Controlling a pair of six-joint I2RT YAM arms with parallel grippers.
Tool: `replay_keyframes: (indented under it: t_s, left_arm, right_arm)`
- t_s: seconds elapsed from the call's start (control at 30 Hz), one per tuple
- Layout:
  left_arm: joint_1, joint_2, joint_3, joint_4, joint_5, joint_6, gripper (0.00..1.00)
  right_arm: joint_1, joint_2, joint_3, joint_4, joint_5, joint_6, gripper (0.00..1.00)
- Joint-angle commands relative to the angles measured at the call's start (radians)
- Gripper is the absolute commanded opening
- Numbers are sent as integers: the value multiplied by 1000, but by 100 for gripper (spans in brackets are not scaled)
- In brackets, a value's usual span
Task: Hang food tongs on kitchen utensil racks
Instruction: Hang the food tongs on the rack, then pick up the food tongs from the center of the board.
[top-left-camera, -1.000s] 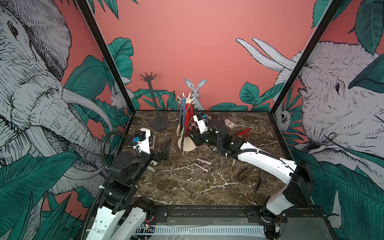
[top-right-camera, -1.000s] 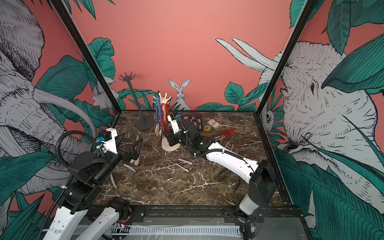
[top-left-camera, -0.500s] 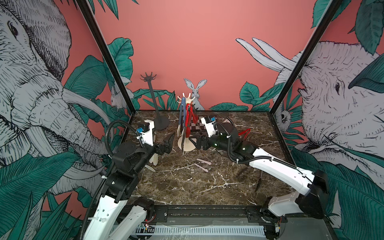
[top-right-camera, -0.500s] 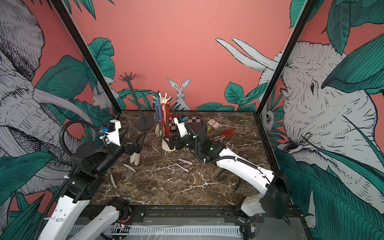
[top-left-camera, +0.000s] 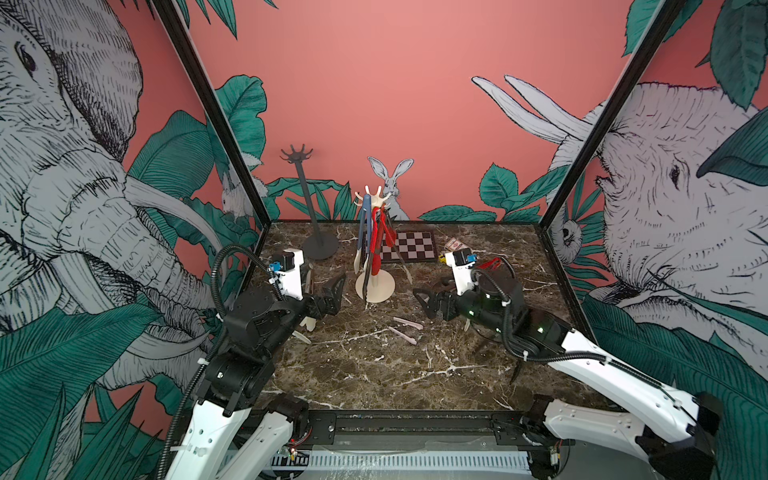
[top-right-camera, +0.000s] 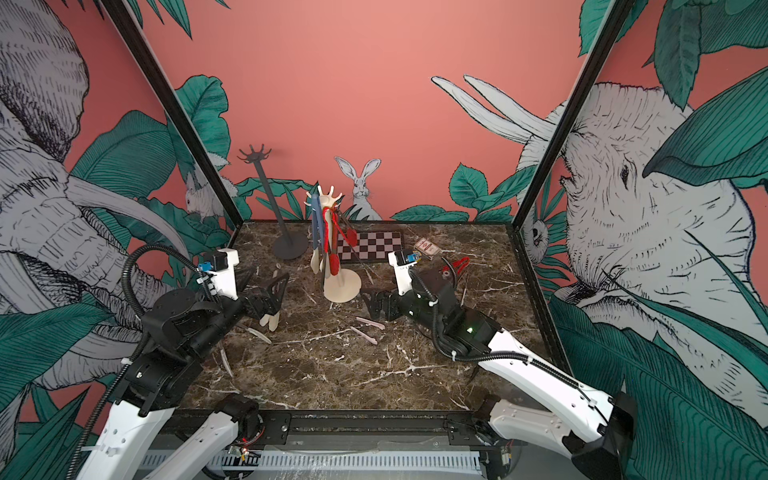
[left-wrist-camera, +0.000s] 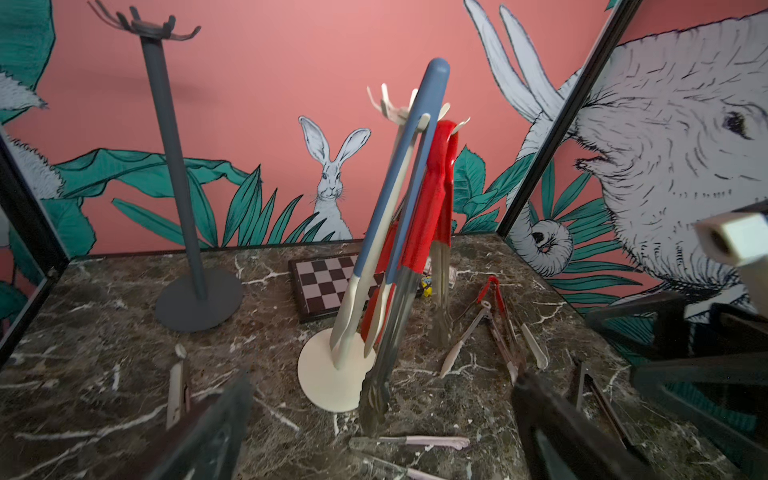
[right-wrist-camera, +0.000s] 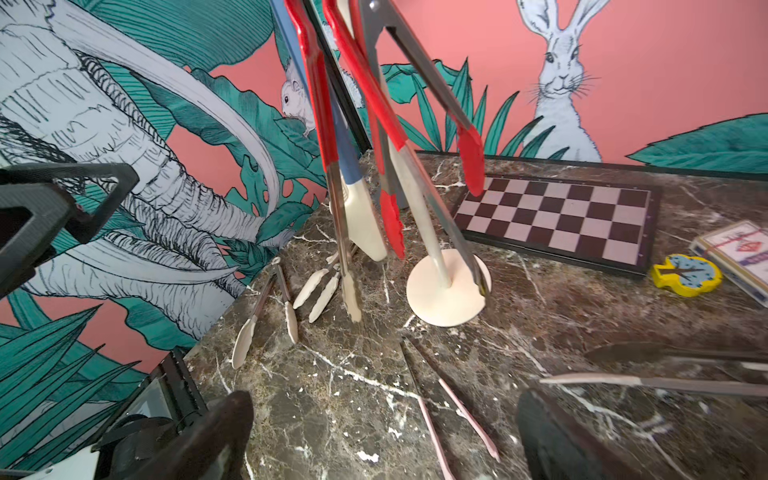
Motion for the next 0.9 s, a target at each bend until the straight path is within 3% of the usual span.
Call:
replay_keyframes:
  t_s: [0.0, 0.2, 0.37, 0.53, 0.67, 0.77, 0.87]
  left_arm:
    - [3, -19, -9, -115, -110, -56, 99]
    - [3, -19, -4, -261, -271, -132, 99]
    - [4, 74, 14, -332, -241, -138, 99]
    - [12, 240, 62, -377, -192, -117, 96]
    - [151, 303, -2, -283, -27, -135, 86]
    - [287, 329, -71, -196, 119, -185, 70]
    - [342, 378, -70, -193, 123, -161, 67]
  right_arm:
    - [4, -74, -45, -7, 66, -30, 99]
    - [3, -142, -41, -107, 27, -51, 99]
    - [3, -164, -62, -90, -65, -60, 99]
    - [2, -95, 7, -115, -93, -96, 99]
    - [0, -35, 52, -115, -102, -99, 99]
    - [0, -4, 70, -119, -83, -102, 99]
    - [-1, 19, 83, -112, -73, -109, 99]
